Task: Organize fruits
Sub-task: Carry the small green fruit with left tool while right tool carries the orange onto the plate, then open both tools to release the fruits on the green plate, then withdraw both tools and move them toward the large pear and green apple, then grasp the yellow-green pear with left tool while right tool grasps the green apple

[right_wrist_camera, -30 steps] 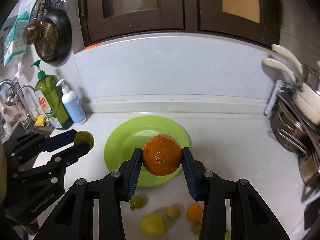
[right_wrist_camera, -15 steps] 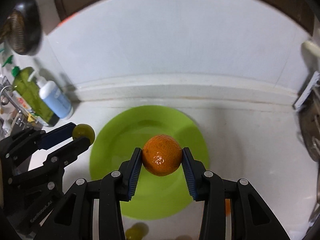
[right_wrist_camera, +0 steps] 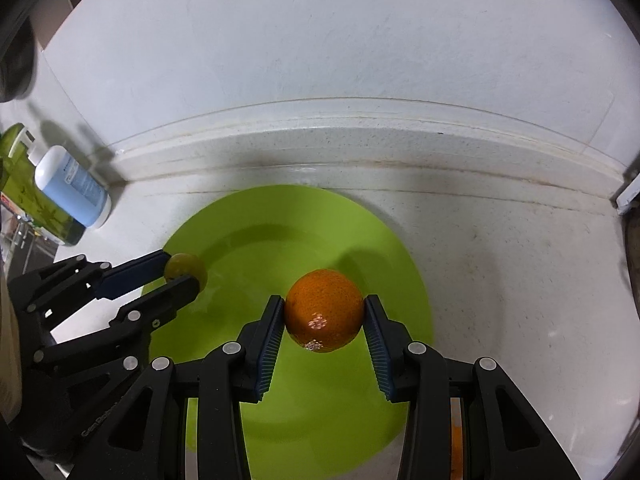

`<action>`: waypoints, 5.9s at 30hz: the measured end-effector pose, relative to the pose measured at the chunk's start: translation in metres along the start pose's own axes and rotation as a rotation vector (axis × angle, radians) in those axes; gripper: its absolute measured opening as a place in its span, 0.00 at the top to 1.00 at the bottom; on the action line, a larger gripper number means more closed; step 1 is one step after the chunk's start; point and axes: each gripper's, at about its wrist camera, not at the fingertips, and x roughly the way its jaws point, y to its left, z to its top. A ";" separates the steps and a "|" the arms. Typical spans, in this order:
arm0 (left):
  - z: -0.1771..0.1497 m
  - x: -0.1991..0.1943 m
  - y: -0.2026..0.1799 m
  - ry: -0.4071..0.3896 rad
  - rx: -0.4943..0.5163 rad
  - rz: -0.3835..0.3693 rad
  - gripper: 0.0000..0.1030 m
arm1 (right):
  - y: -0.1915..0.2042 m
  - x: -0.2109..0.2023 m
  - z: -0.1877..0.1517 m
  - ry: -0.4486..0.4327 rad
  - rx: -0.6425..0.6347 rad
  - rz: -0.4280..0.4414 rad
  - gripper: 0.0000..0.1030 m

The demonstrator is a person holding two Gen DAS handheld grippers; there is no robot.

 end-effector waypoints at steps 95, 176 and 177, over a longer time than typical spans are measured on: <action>-0.158 -0.142 -0.154 -0.027 0.282 -0.020 0.41 | -0.058 -0.162 -0.253 -0.123 0.283 -0.161 0.43; -0.133 -0.081 -0.160 0.073 0.198 -0.099 0.52 | -0.076 -0.113 -0.234 -0.064 0.307 -0.209 0.61; -0.133 -0.081 -0.160 0.072 0.200 -0.098 0.52 | -0.076 -0.112 -0.234 -0.064 0.305 -0.209 0.61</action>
